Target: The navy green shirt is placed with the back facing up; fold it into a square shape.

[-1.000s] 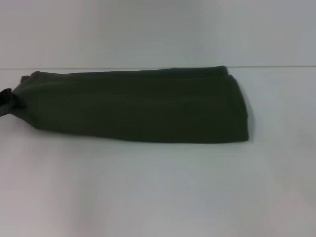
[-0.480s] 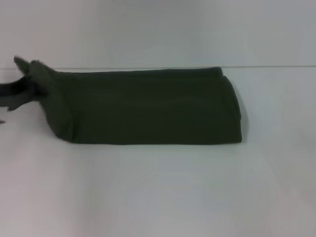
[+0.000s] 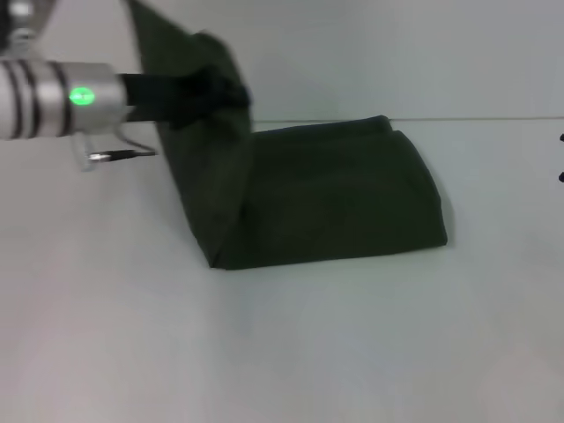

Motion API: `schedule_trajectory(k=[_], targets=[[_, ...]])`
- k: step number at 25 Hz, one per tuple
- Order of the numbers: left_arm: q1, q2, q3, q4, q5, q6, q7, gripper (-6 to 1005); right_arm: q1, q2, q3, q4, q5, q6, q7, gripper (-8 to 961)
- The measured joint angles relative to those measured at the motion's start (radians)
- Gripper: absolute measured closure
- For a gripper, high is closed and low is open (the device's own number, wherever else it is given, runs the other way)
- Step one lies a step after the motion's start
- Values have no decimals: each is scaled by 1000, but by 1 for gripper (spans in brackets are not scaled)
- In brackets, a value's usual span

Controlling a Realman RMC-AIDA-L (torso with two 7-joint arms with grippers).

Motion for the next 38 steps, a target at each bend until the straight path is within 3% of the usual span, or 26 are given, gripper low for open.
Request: schedule_trajectory(k=[2,5,11,15,20,21,22,24,28,30,32,34,38], targets=[[-58,-30,72,-22,5,-47,6,992,1,1,-1,0,0,1,0,28],[-103,-52,149,-54,5,-117,9,993,2,1,-1,0,-1,2,0,28],[-165,-104,224,-122,1,-234,71,992,2,1,-5,10,-2,2,0,28],[-211,-114,312,-209,-12,-322,92,986,3,-3,-17,24,-2,5,0,28],[-208,-120,477,-243,-191,-398,197,835,5,-2,-28,25,-2,17,0,28],[-208,-120,477,-243,-191,-398,197,805,5,-3,-30,25,-2,20,0,28],[-190,-118,507,-204,-264,-329,292,775,4,-5,-30,25,-2,21,0,28],[-151,-114,492,-146,-307,-259,328,733,2,-11,-32,25,-2,19,2,28],[-24,-101,377,-45,-371,-189,236,650,6,-24,-55,19,-17,18,7,29],[25,-83,306,-41,-377,-138,156,608,19,-37,-69,13,-50,18,14,29],[67,-52,253,-62,-378,-63,96,566,44,-56,-73,12,-105,16,29,29],[100,-19,232,-93,-378,0,78,325,74,-76,-76,11,-165,15,51,29],[173,14,184,-124,-380,96,85,166,157,-111,-83,-20,-302,-2,121,29]])
